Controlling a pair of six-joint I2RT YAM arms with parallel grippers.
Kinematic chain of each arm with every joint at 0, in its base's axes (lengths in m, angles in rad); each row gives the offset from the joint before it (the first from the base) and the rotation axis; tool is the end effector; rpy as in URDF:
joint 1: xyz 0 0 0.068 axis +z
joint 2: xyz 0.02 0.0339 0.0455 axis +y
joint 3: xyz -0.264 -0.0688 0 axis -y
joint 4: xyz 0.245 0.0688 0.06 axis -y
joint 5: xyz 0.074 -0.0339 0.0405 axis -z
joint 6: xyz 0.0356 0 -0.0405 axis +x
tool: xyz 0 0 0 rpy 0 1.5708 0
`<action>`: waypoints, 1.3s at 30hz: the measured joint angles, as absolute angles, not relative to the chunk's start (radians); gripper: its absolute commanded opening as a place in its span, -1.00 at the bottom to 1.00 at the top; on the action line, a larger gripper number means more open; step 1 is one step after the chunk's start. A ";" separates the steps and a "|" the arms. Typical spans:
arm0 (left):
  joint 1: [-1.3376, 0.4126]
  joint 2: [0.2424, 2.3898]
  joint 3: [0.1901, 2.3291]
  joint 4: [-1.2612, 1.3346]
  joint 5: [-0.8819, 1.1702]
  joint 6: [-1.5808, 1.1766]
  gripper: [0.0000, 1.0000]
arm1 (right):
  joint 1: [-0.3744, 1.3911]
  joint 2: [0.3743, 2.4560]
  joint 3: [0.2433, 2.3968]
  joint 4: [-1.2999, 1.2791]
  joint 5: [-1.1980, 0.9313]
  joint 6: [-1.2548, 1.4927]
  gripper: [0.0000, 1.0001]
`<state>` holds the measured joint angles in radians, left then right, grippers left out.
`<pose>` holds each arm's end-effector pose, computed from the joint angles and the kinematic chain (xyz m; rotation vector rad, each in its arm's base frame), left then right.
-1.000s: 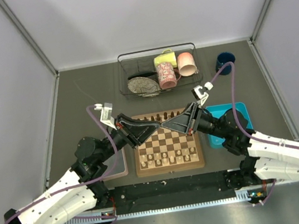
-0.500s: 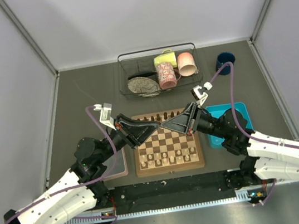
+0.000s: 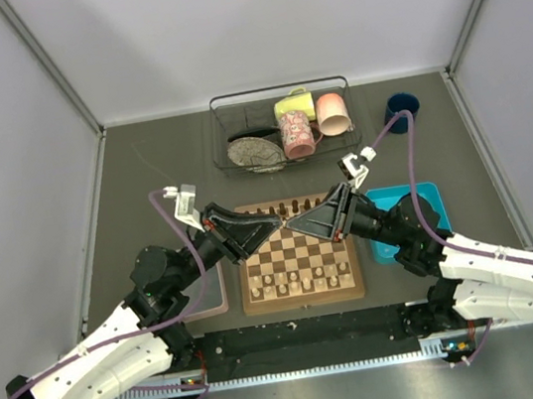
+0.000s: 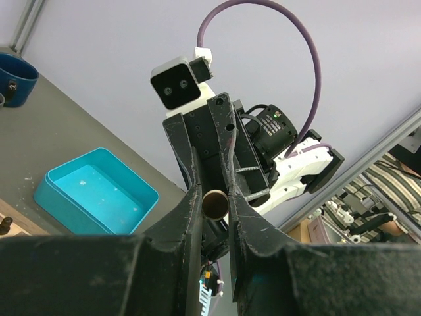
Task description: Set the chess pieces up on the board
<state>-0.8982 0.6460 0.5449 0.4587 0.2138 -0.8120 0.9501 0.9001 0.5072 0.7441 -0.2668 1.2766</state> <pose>0.0943 -0.1306 0.3455 0.2720 1.3663 -1.5943 0.1127 0.1738 0.3192 -0.0409 1.5410 2.0339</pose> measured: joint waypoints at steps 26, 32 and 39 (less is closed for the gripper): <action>-0.898 0.636 0.527 0.458 0.215 -0.813 -1.00 | 0.955 0.924 0.507 0.771 -0.266 1.278 -0.67; -0.898 0.637 0.526 0.464 0.215 -0.813 -0.94 | 0.955 0.925 0.507 0.771 -0.266 1.279 -0.96; -0.898 0.636 0.519 0.461 0.213 -0.810 0.42 | 0.955 0.925 0.507 0.761 -0.265 1.280 -1.00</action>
